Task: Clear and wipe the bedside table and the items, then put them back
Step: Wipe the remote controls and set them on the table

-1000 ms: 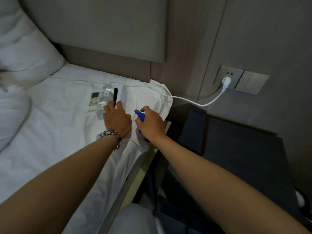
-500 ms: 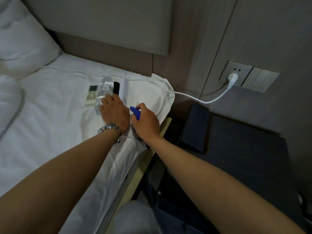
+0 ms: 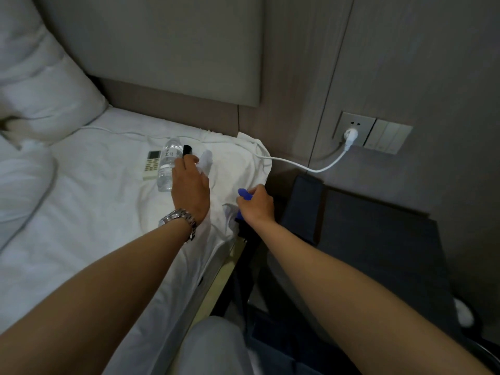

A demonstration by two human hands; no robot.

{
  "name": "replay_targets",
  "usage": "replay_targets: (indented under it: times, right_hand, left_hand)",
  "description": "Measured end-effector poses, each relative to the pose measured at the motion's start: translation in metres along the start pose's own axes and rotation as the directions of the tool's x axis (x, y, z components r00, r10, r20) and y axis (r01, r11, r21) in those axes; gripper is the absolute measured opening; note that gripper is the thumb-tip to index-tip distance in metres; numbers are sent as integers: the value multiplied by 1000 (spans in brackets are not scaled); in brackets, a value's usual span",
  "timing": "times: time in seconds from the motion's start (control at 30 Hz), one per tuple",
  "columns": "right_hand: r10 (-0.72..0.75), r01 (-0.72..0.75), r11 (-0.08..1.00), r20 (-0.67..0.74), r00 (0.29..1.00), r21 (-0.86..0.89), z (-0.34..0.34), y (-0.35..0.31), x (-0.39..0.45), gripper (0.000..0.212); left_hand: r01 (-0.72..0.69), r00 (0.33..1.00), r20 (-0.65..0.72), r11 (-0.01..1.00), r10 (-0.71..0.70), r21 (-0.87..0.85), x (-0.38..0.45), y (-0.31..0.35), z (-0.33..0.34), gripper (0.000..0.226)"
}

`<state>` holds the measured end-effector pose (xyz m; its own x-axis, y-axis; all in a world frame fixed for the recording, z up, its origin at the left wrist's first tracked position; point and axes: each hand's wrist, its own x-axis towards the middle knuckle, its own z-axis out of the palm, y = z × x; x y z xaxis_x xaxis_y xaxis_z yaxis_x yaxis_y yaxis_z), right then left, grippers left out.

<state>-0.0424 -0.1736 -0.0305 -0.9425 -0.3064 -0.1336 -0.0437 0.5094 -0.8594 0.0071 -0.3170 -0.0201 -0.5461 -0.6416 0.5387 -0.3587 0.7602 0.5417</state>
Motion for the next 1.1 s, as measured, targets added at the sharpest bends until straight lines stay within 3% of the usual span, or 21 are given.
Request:
replay_targets:
  times: [0.1,0.33,0.57,0.7,0.87,0.97,1.1]
  right_hand:
    - [67,-66,997,-5,998,43,-19,7,-7,30]
    - [74,-68,994,-62,995,91,-72,23,-36,14]
    - [87,-72,989,-113,990,129,-123,44,-60,28]
    - [22,-10,988,-80,997,153,-150,57,-79,22]
    - [55,-116,946,202,978,303,-173,70,-116,55]
    - [45,-137,943,291,956,303,-188,81,-134,54]
    - [-4,-65,973,295,956,222,-202,88,-151,48]
  left_hand:
    - [-63,998,-31,993,60,-101,-5,11,-10,22]
    - [-124,992,-48,938,114,-325,-23,49,-34,27]
    - [-104,994,-25,879,105,-465,-52,88,-38,28]
    - [210,962,262,813,-74,-543,-78,117,-31,30]
    - [601,785,560,547,-265,-583,-103,166,-23,25]
    - [673,726,650,425,-224,-605,-120,185,-19,16]
    - [697,688,699,444,-195,-563,-139,202,-15,53]
